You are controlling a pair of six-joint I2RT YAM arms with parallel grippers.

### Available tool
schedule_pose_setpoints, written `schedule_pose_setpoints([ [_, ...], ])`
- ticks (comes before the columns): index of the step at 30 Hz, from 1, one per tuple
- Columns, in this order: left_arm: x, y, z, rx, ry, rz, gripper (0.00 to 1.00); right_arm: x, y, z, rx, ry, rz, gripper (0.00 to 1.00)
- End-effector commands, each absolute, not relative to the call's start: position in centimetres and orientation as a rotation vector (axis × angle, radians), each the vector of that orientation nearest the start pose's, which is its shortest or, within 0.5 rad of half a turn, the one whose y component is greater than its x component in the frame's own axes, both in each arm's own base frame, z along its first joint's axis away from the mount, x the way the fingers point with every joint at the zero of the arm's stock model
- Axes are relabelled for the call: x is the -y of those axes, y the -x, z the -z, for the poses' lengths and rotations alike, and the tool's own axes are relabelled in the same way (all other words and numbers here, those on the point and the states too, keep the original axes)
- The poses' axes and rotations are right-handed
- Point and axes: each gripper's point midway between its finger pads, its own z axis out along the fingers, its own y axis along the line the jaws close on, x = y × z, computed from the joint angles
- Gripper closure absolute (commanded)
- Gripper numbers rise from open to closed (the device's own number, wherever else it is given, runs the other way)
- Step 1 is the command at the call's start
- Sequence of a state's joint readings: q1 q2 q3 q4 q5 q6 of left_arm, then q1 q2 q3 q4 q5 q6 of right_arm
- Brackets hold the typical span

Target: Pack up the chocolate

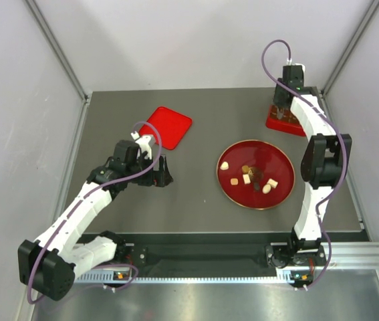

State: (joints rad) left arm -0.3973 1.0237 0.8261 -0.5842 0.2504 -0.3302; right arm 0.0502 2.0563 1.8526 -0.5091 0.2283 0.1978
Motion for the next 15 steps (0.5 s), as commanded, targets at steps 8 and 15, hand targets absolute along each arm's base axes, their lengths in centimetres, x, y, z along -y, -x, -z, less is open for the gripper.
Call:
schedule_pose_setpoints([
  [8,16.0,-23.7,-16.2,-2.356,-0.220,0.645,0.01,-0.9,-52.8,-24.8,-2.146,-0.248,0.098,0.59],
  [15,16.1,-23.6,-16.5,-2.343,-0.224,0.653,0.01,-6.0,-45.8,-25.8,-2.202,-0.143,0.047,0.59],
])
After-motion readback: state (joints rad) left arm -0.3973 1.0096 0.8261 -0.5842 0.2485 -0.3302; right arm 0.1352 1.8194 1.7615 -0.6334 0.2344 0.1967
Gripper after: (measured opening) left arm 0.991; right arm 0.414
